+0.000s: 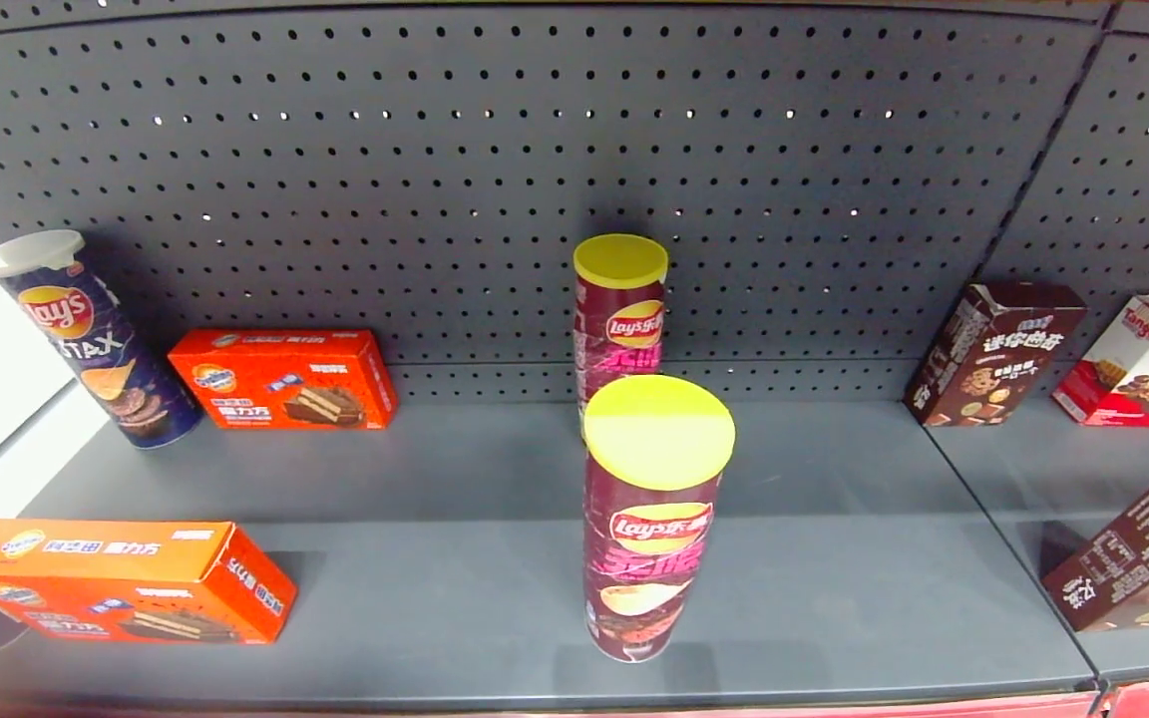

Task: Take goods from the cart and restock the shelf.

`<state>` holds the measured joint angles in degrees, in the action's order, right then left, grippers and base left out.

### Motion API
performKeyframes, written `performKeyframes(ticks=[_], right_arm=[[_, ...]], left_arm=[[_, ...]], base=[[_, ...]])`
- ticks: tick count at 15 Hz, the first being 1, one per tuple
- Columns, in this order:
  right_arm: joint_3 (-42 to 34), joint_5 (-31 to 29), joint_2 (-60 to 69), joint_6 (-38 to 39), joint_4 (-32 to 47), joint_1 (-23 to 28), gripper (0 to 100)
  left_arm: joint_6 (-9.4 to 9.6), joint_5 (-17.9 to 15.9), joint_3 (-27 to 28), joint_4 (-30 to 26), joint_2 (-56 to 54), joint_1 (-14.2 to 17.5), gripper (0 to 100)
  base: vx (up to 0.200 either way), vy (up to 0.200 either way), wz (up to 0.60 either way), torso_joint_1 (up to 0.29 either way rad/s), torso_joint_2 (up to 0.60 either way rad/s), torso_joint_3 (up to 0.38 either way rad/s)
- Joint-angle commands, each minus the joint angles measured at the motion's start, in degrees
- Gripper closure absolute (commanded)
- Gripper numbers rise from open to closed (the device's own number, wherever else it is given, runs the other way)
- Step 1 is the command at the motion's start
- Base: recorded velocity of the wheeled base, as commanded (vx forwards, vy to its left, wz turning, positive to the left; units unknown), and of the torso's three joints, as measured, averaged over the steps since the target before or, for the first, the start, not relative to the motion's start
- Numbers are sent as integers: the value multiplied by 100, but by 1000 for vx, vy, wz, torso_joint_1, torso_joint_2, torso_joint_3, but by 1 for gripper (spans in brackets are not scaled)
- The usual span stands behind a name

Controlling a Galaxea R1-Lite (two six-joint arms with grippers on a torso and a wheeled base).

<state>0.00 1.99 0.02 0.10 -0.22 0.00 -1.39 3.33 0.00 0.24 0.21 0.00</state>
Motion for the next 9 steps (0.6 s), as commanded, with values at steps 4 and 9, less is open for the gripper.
performKeyframes(ticks=[4,9], right_arm=[[0,12,-2,-10,-4,0,0],[0,12,-2,-10,-4,0,0]], left_arm=[[-10,10,0,2,6,0,0],[-10,10,0,2,6,0,0]], base=[[0,0,0,0,0,0],[0,0,0,0,0,0]])
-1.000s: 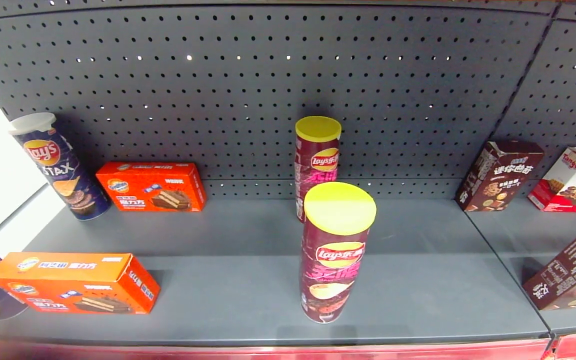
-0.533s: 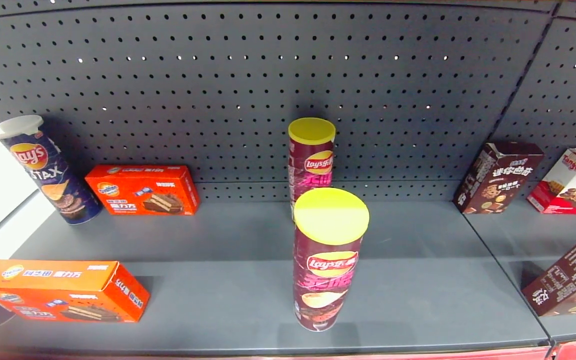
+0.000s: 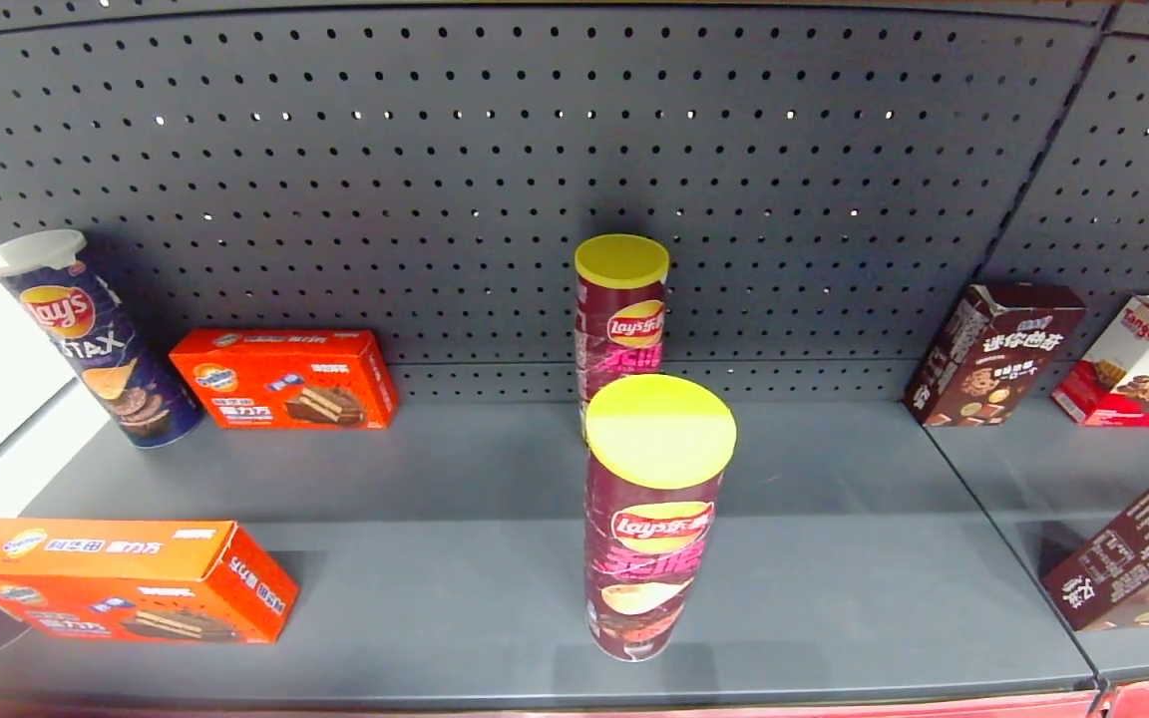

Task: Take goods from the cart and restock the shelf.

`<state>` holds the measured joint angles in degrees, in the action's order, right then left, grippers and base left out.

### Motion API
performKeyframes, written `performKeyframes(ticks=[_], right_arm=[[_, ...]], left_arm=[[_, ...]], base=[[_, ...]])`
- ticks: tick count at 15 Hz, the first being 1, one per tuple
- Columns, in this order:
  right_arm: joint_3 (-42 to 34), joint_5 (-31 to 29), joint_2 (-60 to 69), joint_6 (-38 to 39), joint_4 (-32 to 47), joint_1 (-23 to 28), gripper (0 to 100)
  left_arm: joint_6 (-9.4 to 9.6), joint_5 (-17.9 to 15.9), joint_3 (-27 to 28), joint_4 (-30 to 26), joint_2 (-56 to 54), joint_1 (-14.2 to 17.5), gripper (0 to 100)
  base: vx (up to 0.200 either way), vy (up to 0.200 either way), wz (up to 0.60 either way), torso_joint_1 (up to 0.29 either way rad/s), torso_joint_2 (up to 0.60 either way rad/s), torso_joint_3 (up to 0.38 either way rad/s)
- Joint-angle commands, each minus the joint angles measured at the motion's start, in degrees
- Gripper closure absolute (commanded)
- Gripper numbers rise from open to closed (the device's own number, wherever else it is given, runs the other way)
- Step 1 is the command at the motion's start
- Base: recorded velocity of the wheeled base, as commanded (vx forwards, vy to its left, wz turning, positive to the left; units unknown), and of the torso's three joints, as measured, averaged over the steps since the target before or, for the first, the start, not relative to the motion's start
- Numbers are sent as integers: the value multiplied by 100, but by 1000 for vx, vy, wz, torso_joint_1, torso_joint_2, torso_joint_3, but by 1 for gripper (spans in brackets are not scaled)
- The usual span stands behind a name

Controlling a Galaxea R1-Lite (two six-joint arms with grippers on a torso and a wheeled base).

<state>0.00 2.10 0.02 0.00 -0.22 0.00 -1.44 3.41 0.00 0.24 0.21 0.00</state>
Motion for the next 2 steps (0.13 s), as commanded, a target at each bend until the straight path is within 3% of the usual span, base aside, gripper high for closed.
performKeyframes(ticks=[1,2], right_arm=[[0,1,-2,0,-4,0,0],[0,1,-2,9,-4,0,0]], left_arm=[[-6,10,0,2,6,0,0],[-6,10,0,2,6,0,0]], base=[[0,0,0,0,0,0],[0,0,0,0,0,0]])
